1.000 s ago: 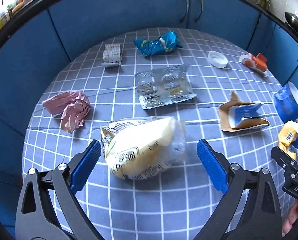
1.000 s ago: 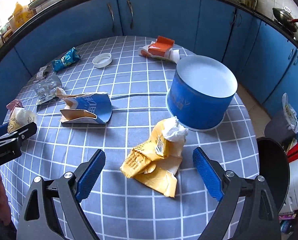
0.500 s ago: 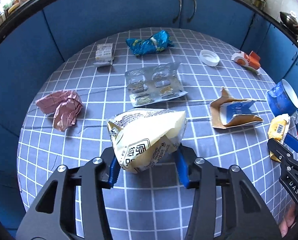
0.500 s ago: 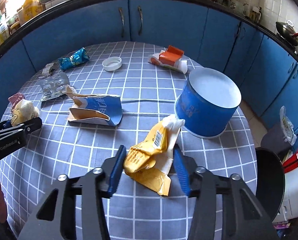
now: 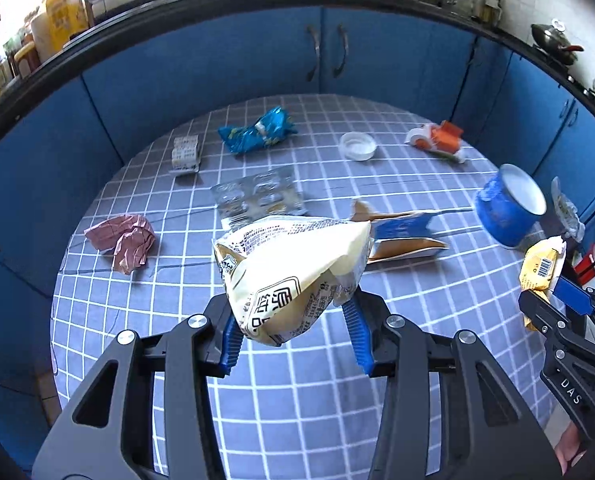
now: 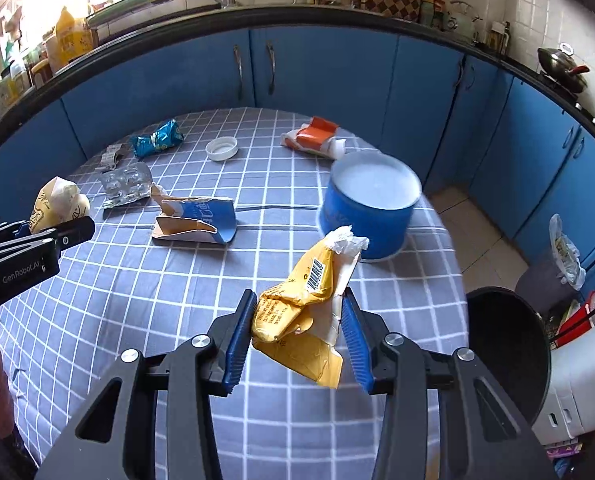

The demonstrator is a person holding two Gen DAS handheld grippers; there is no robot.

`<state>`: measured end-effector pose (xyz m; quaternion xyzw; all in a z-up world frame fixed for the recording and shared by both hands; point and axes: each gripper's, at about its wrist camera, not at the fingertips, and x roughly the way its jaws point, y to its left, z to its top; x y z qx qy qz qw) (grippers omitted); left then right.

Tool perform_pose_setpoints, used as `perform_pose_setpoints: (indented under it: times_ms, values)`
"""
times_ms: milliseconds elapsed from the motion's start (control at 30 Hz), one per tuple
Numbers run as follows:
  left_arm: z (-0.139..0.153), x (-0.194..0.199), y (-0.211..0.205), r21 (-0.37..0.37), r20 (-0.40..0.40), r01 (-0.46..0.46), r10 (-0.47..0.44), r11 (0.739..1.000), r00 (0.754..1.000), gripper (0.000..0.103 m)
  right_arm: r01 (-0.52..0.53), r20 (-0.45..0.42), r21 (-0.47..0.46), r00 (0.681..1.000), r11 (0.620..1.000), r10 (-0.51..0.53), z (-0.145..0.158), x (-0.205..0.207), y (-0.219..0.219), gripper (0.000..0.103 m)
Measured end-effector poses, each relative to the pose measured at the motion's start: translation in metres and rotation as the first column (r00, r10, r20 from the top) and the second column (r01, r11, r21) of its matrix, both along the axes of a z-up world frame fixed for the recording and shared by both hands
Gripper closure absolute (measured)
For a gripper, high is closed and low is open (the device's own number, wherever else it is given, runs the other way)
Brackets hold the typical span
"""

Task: Collect trash
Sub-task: 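Carry both items to the bin while the right tool opens, dropping the yellow wrapper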

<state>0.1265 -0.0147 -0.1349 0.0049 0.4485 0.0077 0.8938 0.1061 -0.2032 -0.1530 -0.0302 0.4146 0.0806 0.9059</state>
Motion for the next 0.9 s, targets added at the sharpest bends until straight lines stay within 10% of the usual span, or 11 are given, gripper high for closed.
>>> perform_pose_setpoints:
  times_ms: [900]
  values:
    - [0.045,-0.049,-0.129,0.119,0.096,0.189,-0.201,0.975,0.975,0.058,0.116,0.093,0.083,0.988,0.99,-0.124,0.032,-0.055,-0.104,0.061]
